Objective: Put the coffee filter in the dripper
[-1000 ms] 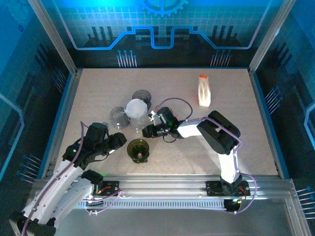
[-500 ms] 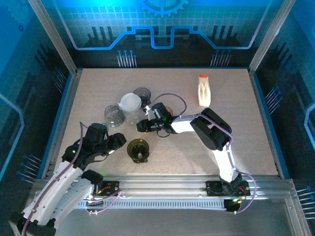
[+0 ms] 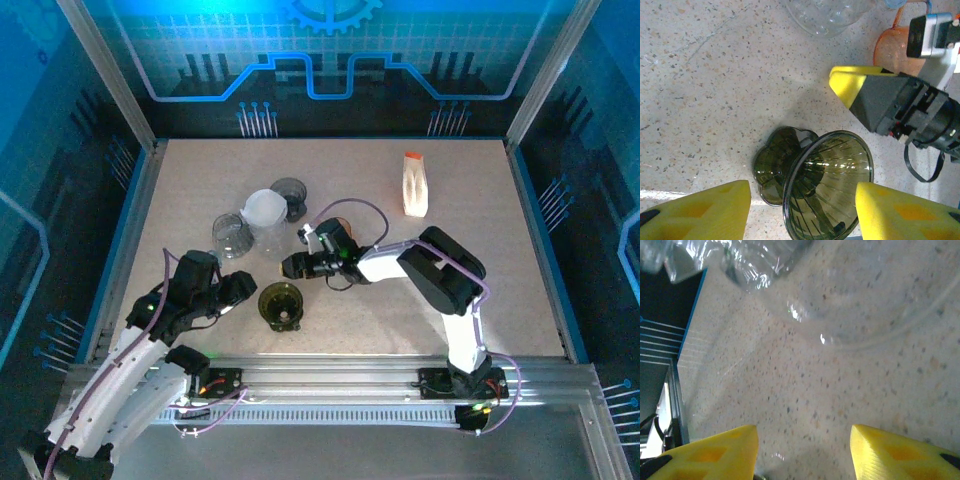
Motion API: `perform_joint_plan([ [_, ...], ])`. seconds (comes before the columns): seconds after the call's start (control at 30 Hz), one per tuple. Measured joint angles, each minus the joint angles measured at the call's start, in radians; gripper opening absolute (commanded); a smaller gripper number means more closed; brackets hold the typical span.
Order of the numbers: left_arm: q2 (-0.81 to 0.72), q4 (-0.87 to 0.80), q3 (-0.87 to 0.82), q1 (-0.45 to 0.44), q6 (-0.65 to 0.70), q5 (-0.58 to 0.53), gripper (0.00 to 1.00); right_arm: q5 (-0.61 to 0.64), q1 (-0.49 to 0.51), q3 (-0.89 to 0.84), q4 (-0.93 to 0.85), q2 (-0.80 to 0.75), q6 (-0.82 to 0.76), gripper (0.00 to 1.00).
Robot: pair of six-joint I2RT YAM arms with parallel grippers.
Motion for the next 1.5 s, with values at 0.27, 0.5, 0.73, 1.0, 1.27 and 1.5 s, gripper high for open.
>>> perform_joint_plan([
  [0.27,0.000,-0.006,0.000,0.000,0.003,0.000,0.60,0.059,0.015,-0.177,-0.025,-0.210,0.004,0.58],
  [0.5,0.005,-0.005,0.000,0.000,0.005,0.000,0.62,0.155,0.015,-0.223,-0.193,-0.457,-0.037,0.67],
  [0.73,0.019,0.006,0.000,0.000,0.007,0.001,0.64,0.326,-0.040,-0.098,-0.568,-0.587,-0.139,0.74],
  [1.0,0.048,0.061,-0.019,0.000,0.007,0.019,0.64,0.365,-0.209,0.089,-0.812,-0.525,-0.267,0.76],
  [1.27,0.074,0.095,-0.027,0.000,0.008,0.037,0.63,0.304,-0.239,0.228,-0.860,-0.332,-0.370,0.80],
  [1.5,0.081,0.116,-0.034,0.000,0.008,0.046,0.63,0.323,-0.240,0.352,-0.859,-0.217,-0.447,1.00],
])
